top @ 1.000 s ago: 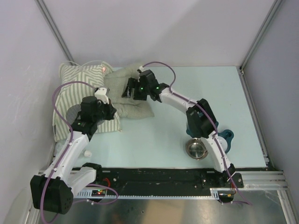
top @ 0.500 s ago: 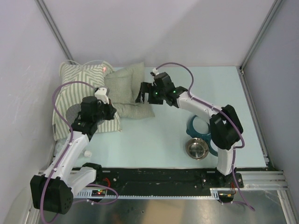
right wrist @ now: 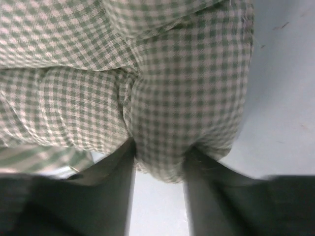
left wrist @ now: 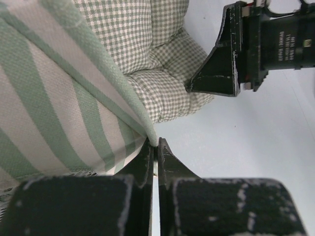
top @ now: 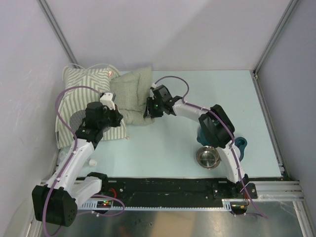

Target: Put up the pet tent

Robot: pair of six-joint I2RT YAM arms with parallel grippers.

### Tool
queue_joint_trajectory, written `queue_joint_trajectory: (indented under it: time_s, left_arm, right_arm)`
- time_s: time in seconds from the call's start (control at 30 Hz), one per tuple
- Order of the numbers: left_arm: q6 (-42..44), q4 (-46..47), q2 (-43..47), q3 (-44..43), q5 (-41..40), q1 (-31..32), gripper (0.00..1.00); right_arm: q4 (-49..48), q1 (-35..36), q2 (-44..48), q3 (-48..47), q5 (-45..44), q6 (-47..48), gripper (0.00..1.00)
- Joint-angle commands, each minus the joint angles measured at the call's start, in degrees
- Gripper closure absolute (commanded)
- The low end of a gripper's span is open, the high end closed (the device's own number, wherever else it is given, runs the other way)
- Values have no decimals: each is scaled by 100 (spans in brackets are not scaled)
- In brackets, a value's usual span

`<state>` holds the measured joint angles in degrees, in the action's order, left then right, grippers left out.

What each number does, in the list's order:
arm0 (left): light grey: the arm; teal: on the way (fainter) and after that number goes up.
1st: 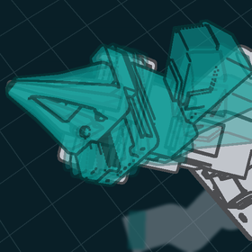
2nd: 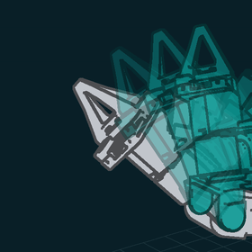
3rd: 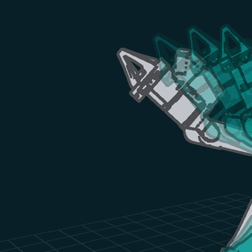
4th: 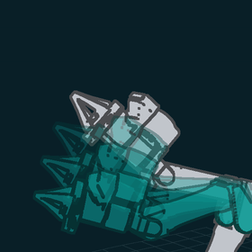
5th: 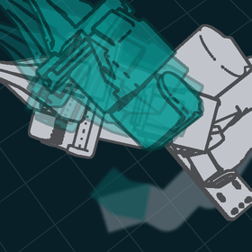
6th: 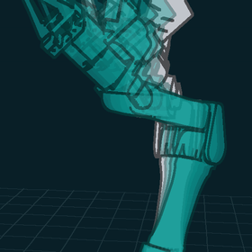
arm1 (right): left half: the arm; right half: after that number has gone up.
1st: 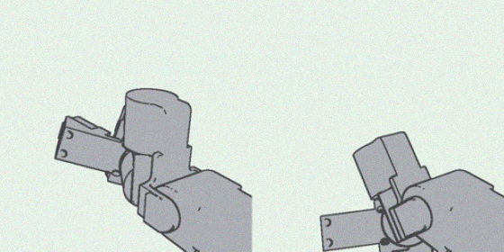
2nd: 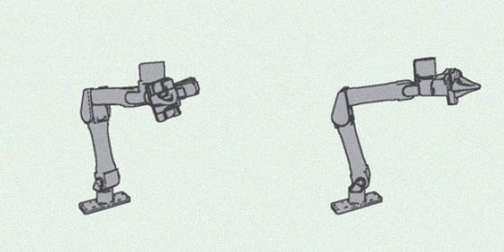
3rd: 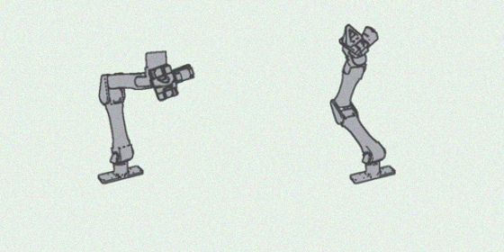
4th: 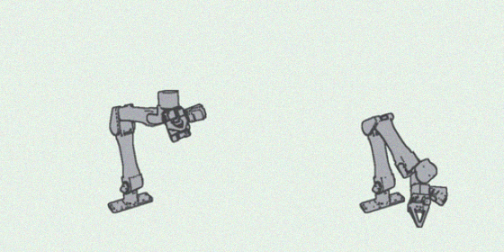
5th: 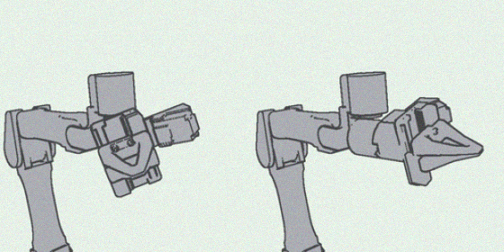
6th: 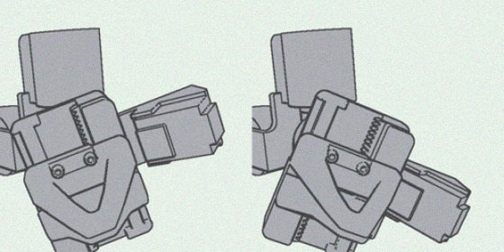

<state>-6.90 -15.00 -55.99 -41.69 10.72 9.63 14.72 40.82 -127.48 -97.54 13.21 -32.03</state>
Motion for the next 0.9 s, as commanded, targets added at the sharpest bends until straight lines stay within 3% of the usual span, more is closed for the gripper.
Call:
queue_joint_trajectory:
  time_s: [0.0,0.07,0.13,0.33,0.63,0.73,0.87]
  left_arm:
    - [145,-18,2,-13,203,58,100]
    - [149,-13,1,-3,242,57,100]
    - [157,-12,7,6,261,57,100]
    - [162,-16,35,61,261,58,100]
    - [161,-28,116,135,257,59,100]
    - [155,-22,135,149,241,57,100]
    - [160,-21,175,133,223,59,100]
  right_arm:
    - [-798,198,-351,-273,576,-289,73]
    - [-1231,227,-291,-211,1032,-546,93]
    - [-2218,239,-134,7,1502,-991,98]
    - [-4939,111,255,613,2251,-3476,100]
    - [-7816,74,-168,562,1839,-6651,100]
    - [-7974,129,-347,392,1840,-7020,100]
    - [-6364,285,-362,184,2233,-5882,100]
